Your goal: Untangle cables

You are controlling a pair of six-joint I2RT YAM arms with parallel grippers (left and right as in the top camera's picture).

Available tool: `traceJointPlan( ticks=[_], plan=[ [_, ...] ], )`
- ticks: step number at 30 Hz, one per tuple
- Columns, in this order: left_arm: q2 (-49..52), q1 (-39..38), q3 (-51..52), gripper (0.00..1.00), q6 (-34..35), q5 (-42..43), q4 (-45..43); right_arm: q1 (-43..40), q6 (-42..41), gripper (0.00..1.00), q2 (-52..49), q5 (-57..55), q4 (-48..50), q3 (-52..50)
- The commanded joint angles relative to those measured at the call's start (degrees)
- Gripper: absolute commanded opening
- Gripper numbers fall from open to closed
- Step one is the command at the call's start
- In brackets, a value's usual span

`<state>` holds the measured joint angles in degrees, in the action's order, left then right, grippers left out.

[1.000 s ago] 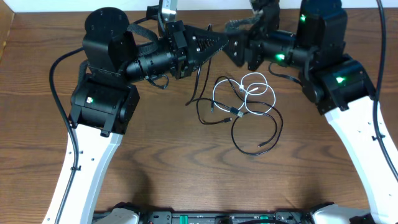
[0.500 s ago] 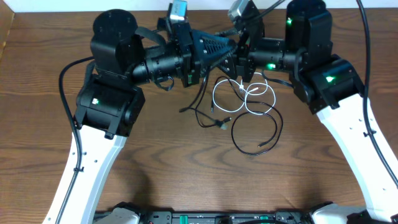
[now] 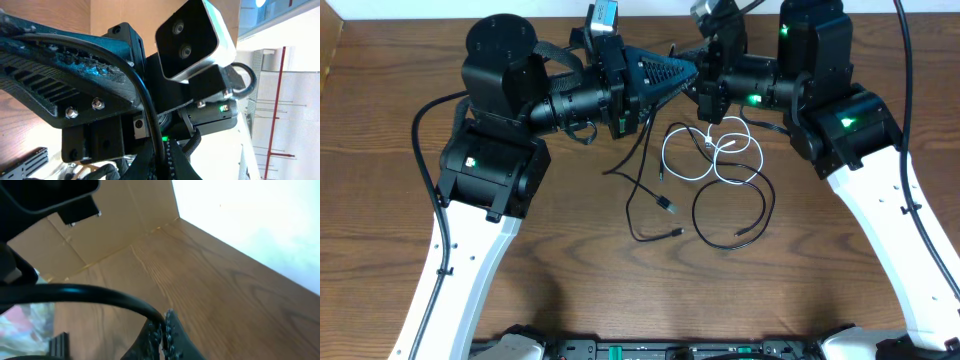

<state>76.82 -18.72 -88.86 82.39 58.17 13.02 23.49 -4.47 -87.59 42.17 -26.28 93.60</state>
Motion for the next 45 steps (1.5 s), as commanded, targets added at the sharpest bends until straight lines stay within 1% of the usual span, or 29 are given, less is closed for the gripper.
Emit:
traceJointPlan(
  ticks=[1, 3, 4, 5, 6, 9, 11, 13, 14, 15, 17, 19, 20, 22, 25, 26, 29, 31, 33, 35, 36, 39, 41, 44, 45],
  plan=[
    [-0.8, 1.9, -1.1, 0.08, -5.7, -0.9, -0.2, -0.3, -6.0, 0.01, 2.3, -0.2, 0.4, 0.4],
    [-0.8, 3.7, -1.1, 0.08, -12.2, -3.4, -0.2, -0.6, -8.0, 0.01, 3.4, -0.2, 0.3, 0.4],
    [-0.7, 5.2, -1.1, 0.1, -19.4, -5.4, -0.2, -0.9, -9.0, 0.01, 3.9, -0.2, 0.1, 0.4],
    [-0.7, 7.1, -1.1, 0.98, -27.8, -6.8, 0.3, -1.4, -9.4, 0.01, 4.6, -0.2, -0.5, 0.4],
    [-0.7, 8.8, -1.1, 0.98, -32.6, -6.9, 1.6, -1.9, -9.4, 0.01, 4.9, -0.3, -1.1, 0.4],
    [-0.7, 12.5, -1.1, 0.98, -37.6, -6.9, 5.3, -3.0, -10.2, 0.01, 5.2, -0.2, -2.3, 0.4],
    [-0.7, 14.7, -1.1, 0.98, -43.3, -7.1, 8.0, -3.4, -12.4, 0.01, 5.2, -0.2, -1.9, 0.4],
    [-0.7, 15.8, -1.1, 0.98, -46.6, -8.9, 11.9, -3.4, -16.7, 0.01, 5.2, -0.3, -0.8, 0.4],
    [-0.7, 16.2, -1.1, 0.98, -47.1, -11.0, 15.3, -3.4, -20.2, 0.01, 5.2, -0.3, 0.1, 0.4],
    [-0.7, 16.3, -1.1, 0.98, -47.1, -12.5, 17.3, -3.4, -22.1, 0.01, 5.2, -0.5, 0.6, 0.4],
    [-0.7, 16.2, -1.1, 0.98, -47.1, -17.6, 22.8, -3.4, -30.0, 0.01, 5.2, -3.4, 2.1, 0.4],
    [-0.7, 16.2, -1.1, 0.98, -47.1, -21.7, 26.8, -3.4, -36.0, 0.01, 5.2, -8.2, 2.3, 0.4],
    [-0.7, 16.2, -1.1, 0.98, -47.2, -23.8, 28.7, -3.4, -39.9, 0.01, 5.2, -12.6, 1.4, 0.4],
    [-0.7, 16.2, -1.1, 0.98, -47.2, -27.8, 31.5, -3.4, -47.6, 0.01, 5.2, -22.8, -2.4, 0.4],
    [-0.7, 16.2, -1.1, 0.98, -47.2, -32.9, 35.2, -3.4, -55.6, 0.01, 5.1, -33.8, -9.8, 0.4],
    [-0.7, 16.2, -1.1, 0.98, -47.2, -33.8, 35.9, -3.4, -56.9, 0.01, 5.0, -34.3, -11.0, 0.3],
    [-0.7, 16.2, -1.1, 0.98, -47.2, -34.9, 37.7, -2.9, -64.2, 0.01, 4.8, -34.0, -15.6, 0.3],
    [-0.7, 16.2, -1.1, 0.98, -47.2, -33.8, 38.8, -2.1, -69.2, 0.01, 4.8, -33.2, -17.0, 0.3],
    [-0.7, 16.2, -1.1, 0.98, -48.0, -27.8, 39.6, -0.8, -72.4, 0.01, 4.8, -32.0, -16.6, 0.3],
    [-0.7, 16.2, -1.1, 0.98, -53.8, -21.2, 37.9, 0.3, -73.7, 0.02, 4.8, -31.9, -15.6, 0.3],
    [-0.7, 16.1, -1.1, 0.98, -58.5, -16.7, 36.7, 1.2, -73.7, 0.02, 4.8, -31.9, -14.3, 0.3],
    [-0.7, 16.1, -1.1, 0.98, -66.0, -9.4, 35.8, 2.2, -74.1, 0.01, 4.7, -31.9, -12.8, 0.3],
    [-0.7, 16.1, -1.1, 0.99, -72.0, -4.5, 35.7, 2.2, -76.6, 0.01, 4.7, -31.9, -12.7, 0.3],
    [-0.7, 16.1, -1.1, 0.94, -75.3, -0.6, 34.4, 2.4, -77.9, 0.01, 4.8, -30.6, -12.7, 0.3],
    [-0.7, 16.1, -1.1, 0.9, -75.3, -0.5, 33.6, 2.8, -78.7, 0.01, 4.7, -29.2, -12.5, 0.3]
  ],
)
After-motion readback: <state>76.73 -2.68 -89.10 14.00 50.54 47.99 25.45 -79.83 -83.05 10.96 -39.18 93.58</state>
